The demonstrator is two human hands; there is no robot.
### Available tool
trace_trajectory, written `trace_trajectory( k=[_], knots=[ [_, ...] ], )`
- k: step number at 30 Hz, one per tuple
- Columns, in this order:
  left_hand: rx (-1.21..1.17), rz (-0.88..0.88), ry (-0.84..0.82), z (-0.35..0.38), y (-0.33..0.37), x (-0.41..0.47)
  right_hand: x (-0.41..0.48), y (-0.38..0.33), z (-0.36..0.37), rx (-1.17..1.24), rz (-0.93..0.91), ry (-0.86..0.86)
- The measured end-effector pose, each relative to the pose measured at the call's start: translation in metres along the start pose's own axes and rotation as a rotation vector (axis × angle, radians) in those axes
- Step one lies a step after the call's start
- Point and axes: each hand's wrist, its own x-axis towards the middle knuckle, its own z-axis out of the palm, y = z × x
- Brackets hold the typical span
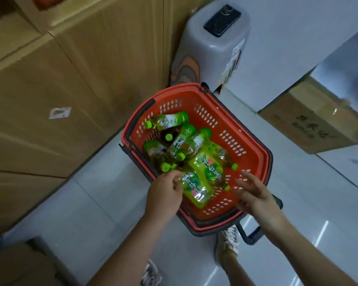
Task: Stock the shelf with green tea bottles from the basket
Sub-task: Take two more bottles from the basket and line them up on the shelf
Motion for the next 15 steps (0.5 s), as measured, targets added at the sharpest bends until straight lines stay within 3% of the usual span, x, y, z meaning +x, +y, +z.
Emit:
trace_trajectory(
  k=[8,12,15],
  knots=[
    [0.201,-0.172,-0.030,0.098,0.001,0.131,0.123,0.027,-0.022,-0.161,-0.167,-0.152],
    [-0.004,-0.365,0.074,0.114,-0.016,0.162,0.161,0.036,-0.015,-0.313,-0.288,-0.229],
    [-0.072,-0.306,0.150,0.113,-0.006,0.158,0.177,0.038,0.001,-0.428,-0.413,-0.299]
  ],
)
